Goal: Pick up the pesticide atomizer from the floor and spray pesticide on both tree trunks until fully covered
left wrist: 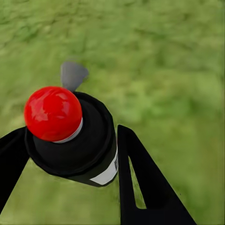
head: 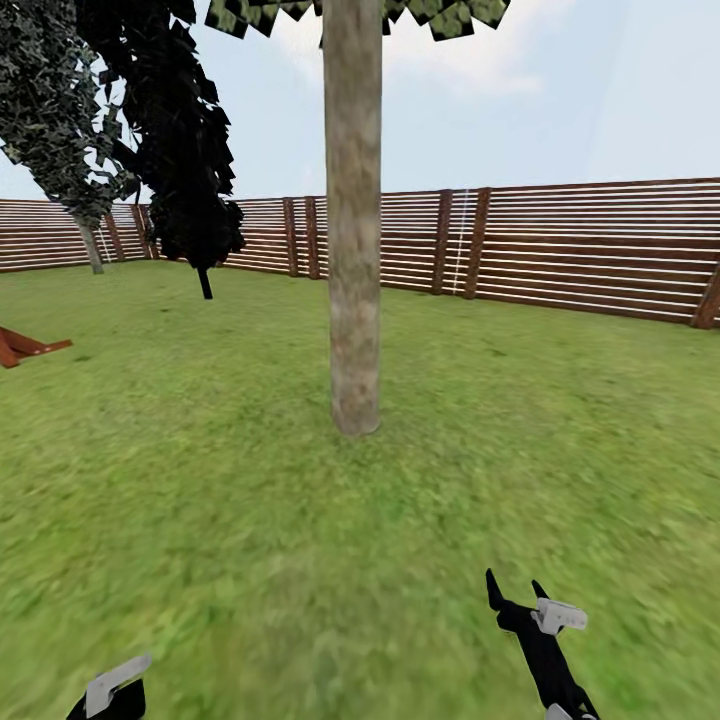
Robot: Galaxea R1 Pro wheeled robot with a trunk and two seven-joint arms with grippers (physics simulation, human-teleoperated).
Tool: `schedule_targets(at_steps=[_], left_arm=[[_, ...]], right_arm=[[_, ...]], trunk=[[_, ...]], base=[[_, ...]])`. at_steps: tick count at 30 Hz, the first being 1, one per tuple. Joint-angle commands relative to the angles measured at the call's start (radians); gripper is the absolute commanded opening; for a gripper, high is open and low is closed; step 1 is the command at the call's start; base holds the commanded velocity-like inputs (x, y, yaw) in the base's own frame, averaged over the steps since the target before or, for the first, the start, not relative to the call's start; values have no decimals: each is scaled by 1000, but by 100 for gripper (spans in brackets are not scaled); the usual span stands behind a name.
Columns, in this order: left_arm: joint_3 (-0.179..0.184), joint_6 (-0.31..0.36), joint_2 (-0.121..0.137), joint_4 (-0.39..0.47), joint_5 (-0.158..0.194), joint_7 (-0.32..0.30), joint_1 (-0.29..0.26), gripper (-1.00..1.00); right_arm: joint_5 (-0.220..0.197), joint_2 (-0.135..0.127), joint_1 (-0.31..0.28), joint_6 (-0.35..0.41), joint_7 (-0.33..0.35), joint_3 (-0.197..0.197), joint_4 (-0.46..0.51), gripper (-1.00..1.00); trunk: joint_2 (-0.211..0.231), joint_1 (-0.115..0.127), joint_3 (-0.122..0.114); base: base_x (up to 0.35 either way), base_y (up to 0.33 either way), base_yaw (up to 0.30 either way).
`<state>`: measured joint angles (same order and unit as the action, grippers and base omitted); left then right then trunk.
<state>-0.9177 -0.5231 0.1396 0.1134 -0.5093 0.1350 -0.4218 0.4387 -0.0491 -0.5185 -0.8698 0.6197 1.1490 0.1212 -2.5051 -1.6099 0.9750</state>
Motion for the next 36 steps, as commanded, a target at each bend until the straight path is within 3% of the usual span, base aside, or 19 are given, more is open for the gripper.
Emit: schedule_targets(at_steps=[1,36], left_arm=[[0,0,0,0,0,0,0,-100],[0,0,0,0,0,0,0,-100]], right_arm=[[0,0,0,0,0,0,0,100],[0,0,0,0,0,0,0,100]], trunk=[[0,0,0],[0,0,0]], base=[[317,106,0],[317,106,0]])
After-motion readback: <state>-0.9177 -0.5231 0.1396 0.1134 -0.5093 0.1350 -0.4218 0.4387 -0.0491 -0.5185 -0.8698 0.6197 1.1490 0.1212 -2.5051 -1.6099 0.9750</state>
